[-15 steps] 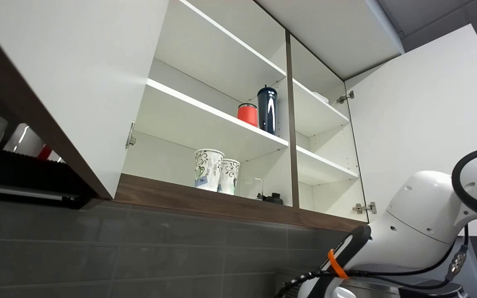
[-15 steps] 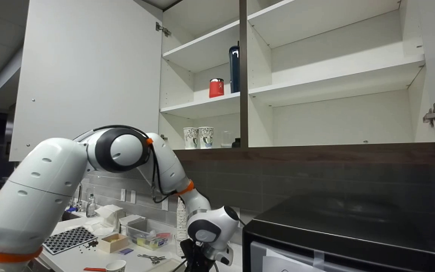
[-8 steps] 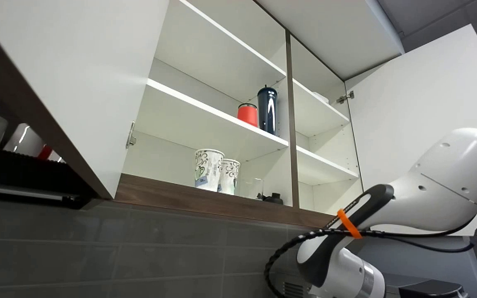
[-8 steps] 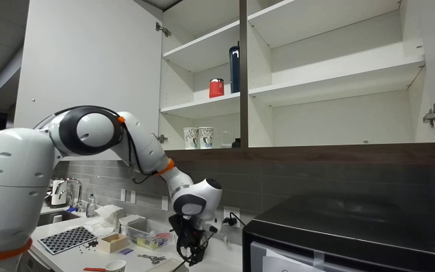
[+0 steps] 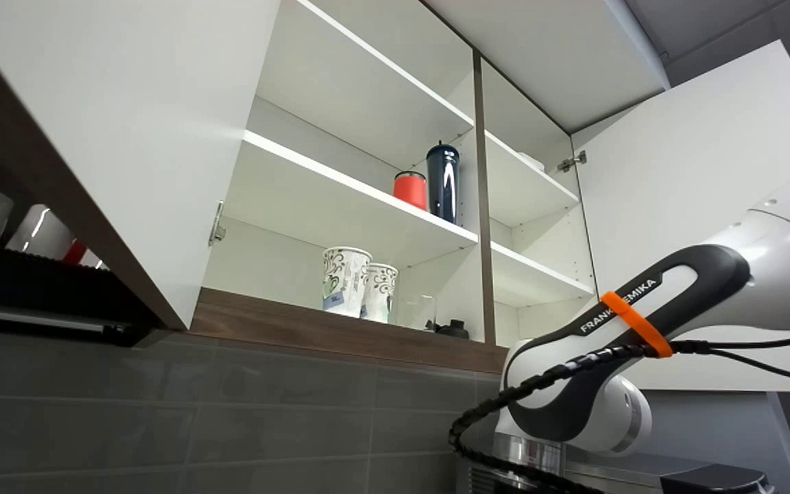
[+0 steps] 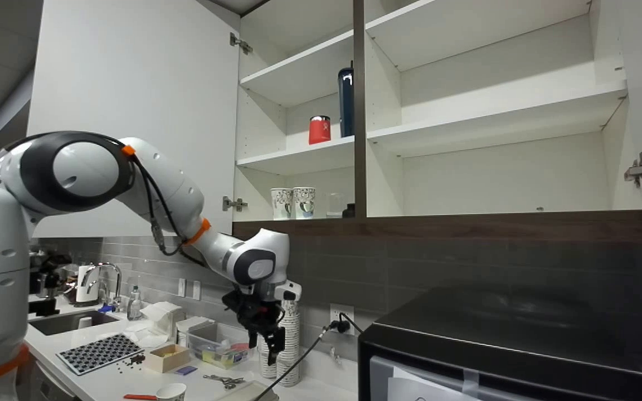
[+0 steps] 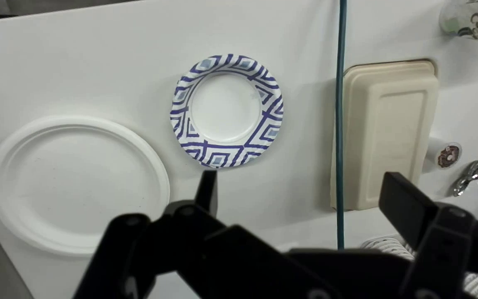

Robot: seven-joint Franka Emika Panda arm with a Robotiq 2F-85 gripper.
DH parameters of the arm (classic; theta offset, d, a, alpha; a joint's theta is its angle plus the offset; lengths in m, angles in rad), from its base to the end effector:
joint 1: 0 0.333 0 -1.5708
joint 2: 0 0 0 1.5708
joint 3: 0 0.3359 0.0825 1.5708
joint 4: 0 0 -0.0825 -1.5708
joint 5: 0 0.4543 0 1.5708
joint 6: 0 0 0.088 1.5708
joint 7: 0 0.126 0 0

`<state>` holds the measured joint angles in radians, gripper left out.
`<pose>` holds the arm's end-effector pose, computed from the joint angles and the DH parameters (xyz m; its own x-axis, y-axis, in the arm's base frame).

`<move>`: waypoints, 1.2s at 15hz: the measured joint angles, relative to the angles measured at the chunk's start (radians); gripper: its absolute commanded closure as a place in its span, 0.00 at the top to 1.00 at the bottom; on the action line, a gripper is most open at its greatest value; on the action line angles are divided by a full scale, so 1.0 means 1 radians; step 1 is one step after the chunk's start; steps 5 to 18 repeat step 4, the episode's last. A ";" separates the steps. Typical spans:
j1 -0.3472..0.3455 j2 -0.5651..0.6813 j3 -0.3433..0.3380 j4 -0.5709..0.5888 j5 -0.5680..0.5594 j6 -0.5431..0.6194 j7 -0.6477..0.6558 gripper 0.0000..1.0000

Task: Individually move the paper bowls to the counter

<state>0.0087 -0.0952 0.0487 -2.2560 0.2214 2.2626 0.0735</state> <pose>0.5730 0.0420 0.3753 0.9850 -0.1550 0.0759 -0.1389 -0.9731 -0.1840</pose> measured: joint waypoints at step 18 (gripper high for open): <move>0.005 -0.005 -0.003 0.001 -0.006 -0.001 0.006 1.00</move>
